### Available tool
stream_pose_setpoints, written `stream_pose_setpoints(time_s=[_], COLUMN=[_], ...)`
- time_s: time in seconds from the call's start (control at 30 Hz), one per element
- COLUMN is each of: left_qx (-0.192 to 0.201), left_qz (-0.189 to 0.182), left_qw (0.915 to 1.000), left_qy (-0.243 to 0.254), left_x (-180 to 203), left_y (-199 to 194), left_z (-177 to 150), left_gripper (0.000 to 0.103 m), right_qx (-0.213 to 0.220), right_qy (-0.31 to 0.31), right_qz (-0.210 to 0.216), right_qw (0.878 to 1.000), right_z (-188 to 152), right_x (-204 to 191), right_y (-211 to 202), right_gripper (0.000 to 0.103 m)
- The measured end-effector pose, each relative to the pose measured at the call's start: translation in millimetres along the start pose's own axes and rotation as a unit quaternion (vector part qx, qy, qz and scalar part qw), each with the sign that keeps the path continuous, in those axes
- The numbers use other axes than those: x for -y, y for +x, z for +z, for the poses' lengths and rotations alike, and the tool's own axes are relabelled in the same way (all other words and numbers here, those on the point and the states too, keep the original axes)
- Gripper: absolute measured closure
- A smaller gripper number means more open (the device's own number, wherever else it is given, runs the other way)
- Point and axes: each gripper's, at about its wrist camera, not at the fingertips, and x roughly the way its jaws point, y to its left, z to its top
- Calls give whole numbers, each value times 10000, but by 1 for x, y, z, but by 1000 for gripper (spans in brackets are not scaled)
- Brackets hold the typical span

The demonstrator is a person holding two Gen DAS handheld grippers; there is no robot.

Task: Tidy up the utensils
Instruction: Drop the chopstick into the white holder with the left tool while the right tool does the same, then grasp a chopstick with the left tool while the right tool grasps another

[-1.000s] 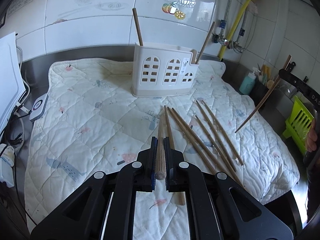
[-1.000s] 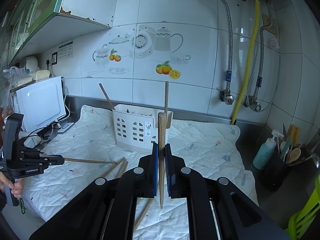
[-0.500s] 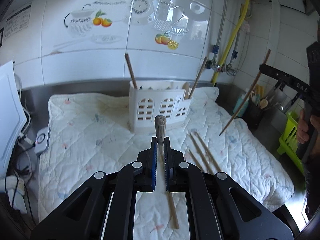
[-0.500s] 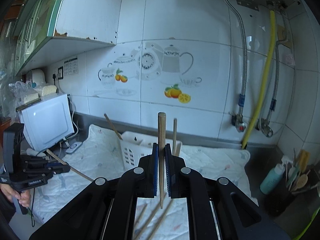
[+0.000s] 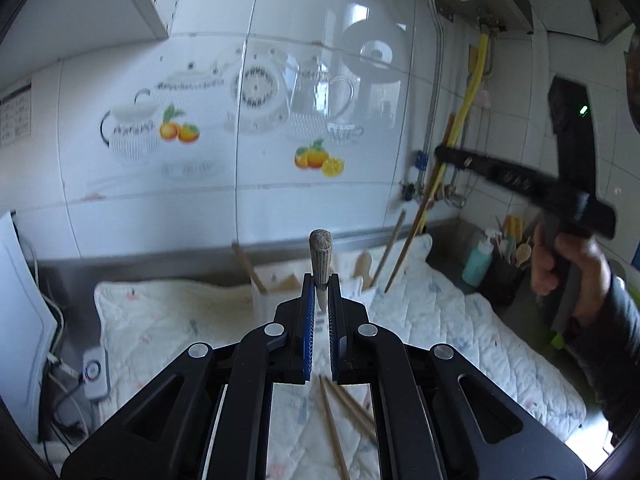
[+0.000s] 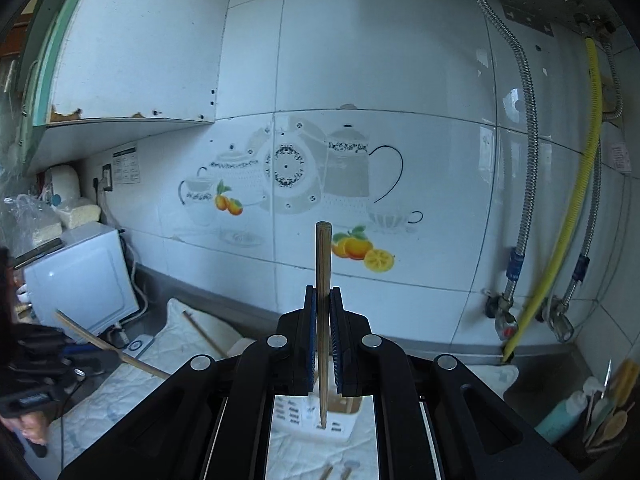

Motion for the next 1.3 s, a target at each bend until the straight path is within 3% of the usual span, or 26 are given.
stream_pose_setpoints(time_s=[0.23,0.53,0.77,0.9,0.93,1.03,1.2,1.27,1.3], left_qx=[120,-413,-448,-395,-374,-259,-121,-118,-140], left_qz=[236,427,416,410,420,456,402,401,414], left_qw=[9996,9982,9981,9984,9984,9986,9991,9991,9990], left_qy=[108,65,9,-9,-10,-2,-91,-101,-101], left_x=[-7,-24,-22,-17,-16,-13,-8,-4,-2], left_y=[20,70,79,71,69,55,23,11,5], left_z=[31,27,24,24,25,24,10,-3,-11], left_gripper=[98,98,95,92,87,79,77,64,64], right_qx=[-140,-369,-240,-212,-229,-232,-499,-649,-707], right_qy=[158,298,263,248,236,255,441,363,337], right_qz=[-147,-120,-141,-111,-105,-82,65,-5,-69], right_qw=[9997,9988,9993,9994,9994,9994,9978,9972,9969], right_z=[-6,-24,-26,-39,-43,-62,-106,-130,-140], right_x=[11,21,22,19,17,11,1,-9,-12], right_y=[50,74,43,13,5,-22,-59,-71,-76], right_gripper=[96,95,92,80,77,76,72,71,71])
